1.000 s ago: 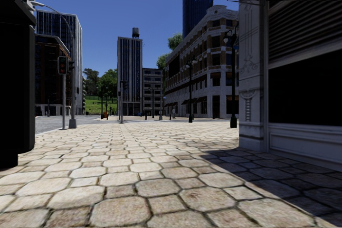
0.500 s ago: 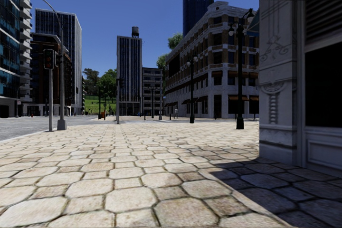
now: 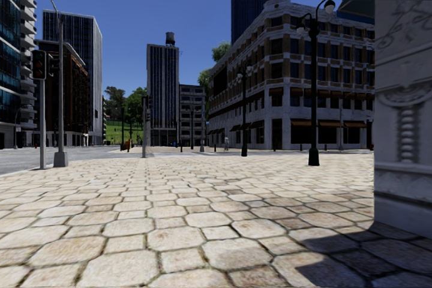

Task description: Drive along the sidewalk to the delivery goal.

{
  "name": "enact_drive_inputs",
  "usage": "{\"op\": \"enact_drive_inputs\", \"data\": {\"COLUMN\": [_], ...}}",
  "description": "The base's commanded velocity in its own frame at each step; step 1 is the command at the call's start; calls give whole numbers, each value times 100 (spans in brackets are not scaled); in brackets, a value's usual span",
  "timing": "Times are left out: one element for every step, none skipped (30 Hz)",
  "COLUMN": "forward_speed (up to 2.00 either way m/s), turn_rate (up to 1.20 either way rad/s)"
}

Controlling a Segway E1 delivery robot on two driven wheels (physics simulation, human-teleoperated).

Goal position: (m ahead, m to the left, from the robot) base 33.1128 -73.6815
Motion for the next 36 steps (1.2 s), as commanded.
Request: {"op": "enact_drive_inputs", "data": {"forward_speed": [200,200,200,200,200,200,200,200,200,200,200,200,200,200,200,200,200,200,200,200,200,200,200,200,200,200,200,200,200,200,200,200,200,200,200,200], "turn_rate": [0,0,0,0,0,0,0,0,0,-4,-23,-37,-49,-57,-59,-59,-63,-64,-64,-64,-64,-64,-64,-64,-64,-64,-64,-64,-64,-64,-64,-64,-64,-64,-64,-64]}}
